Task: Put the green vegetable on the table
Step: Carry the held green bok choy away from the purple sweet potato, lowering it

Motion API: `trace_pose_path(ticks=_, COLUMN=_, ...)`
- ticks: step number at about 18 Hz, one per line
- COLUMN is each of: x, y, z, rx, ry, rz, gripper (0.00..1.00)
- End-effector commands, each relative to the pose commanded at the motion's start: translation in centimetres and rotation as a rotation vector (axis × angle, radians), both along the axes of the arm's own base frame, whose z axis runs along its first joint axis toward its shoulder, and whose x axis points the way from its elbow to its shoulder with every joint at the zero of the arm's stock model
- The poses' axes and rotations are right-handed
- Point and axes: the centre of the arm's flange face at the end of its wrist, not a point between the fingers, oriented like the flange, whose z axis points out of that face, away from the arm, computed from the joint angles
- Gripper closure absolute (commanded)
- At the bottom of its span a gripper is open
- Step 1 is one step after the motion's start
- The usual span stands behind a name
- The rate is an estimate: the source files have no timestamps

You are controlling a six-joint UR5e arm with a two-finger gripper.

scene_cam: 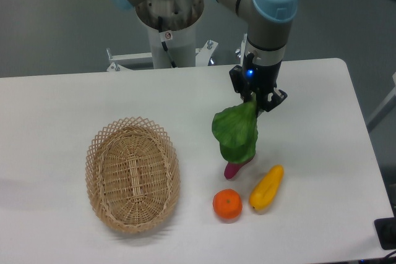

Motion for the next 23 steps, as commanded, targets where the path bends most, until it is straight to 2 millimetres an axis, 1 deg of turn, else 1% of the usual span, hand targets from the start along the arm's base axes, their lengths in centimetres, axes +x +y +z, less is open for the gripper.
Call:
trace_pose_path(ticks=1, x=0.1, y=0.0, z=-0.1, rx=-0.001, ry=-0.001, rz=-0.003, gripper=0.61)
trace_pose_path(ticks=6, x=1.6, y=-0.7, z=-2.9, rx=-0.026, ry=-0.039, rz=-0.039, gripper=0.61)
trace_pose_path(ticks=8, x=2.3, y=-1.2, z=-4.6, rx=-0.051, ry=-0.053, rz=-0.065, gripper=0.61)
trace_pose_path(ticks=11, x=3.2, y=-2.1, z=-7.0, rx=-0.096, ry=-0.026, rz=-0.131, gripper=0.61)
trace_pose_path(ticks=14, x=4.1, y=-3.0, z=-9.5, rx=-0.107, ry=0.01, rz=-0.239, gripper=0.6)
trace_pose_path(ticks=16, x=4.3, y=-3.2, z=-10.6, rx=-0.115, ry=0.011, rz=-0.268, gripper=0.6)
trace_pose_path(ticks=18, x=4.0, y=-3.2, z=-11.5, rx=-0.118, ry=0.01, rz=-0.292, gripper=0.6)
trace_pose_path(ticks=21, x=3.7, y=-3.1, z=-13.8, rx=-0.133, ry=-0.028, rz=-0.324, gripper=0.6)
trace_pose_path(ticks=23, x=3.8, y=-3.2, z=-14.2, rx=-0.132, ry=-0.018, rz=-0.332, gripper=0.6)
